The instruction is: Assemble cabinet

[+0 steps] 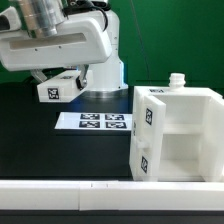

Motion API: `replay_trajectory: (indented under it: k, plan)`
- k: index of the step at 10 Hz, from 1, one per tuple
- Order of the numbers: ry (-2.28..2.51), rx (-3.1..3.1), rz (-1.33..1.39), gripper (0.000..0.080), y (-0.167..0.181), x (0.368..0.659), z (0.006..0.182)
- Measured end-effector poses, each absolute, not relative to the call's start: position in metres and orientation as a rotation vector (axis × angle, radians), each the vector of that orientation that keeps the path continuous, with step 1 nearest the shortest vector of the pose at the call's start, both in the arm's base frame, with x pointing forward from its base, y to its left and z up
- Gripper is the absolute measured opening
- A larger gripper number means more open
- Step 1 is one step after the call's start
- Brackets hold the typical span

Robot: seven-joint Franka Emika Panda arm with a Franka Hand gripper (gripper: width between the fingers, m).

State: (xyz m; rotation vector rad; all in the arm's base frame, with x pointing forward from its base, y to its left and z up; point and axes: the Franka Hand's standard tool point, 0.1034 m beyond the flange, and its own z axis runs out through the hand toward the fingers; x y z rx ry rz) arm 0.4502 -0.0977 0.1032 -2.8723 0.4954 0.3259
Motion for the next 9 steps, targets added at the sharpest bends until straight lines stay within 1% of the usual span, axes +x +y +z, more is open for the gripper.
replay_trajectory:
  k: [1,2,4,5,6,8,9]
  plan:
    - [0.442,-2.912,0.315,0.0561,-0.102,0.463,0.105]
    - [0.349,-2.948,0.338,0.0561,-0.093,0.487,0.124]
    - [0.307,-2.982,0.342,0.0561,-0.058,0.541,0.175]
    - [0.341,-2.987,0.323,0.0561,-0.042,0.551,0.184]
    - [0.307,-2.985,0.329,0.0561,-0.044,0.548,0.179]
    - [0.307,-2.984,0.331,0.0561,-0.044,0.547,0.179]
    - [0.302,-3.006,0.31,0.0561,-0.04,0.552,0.18]
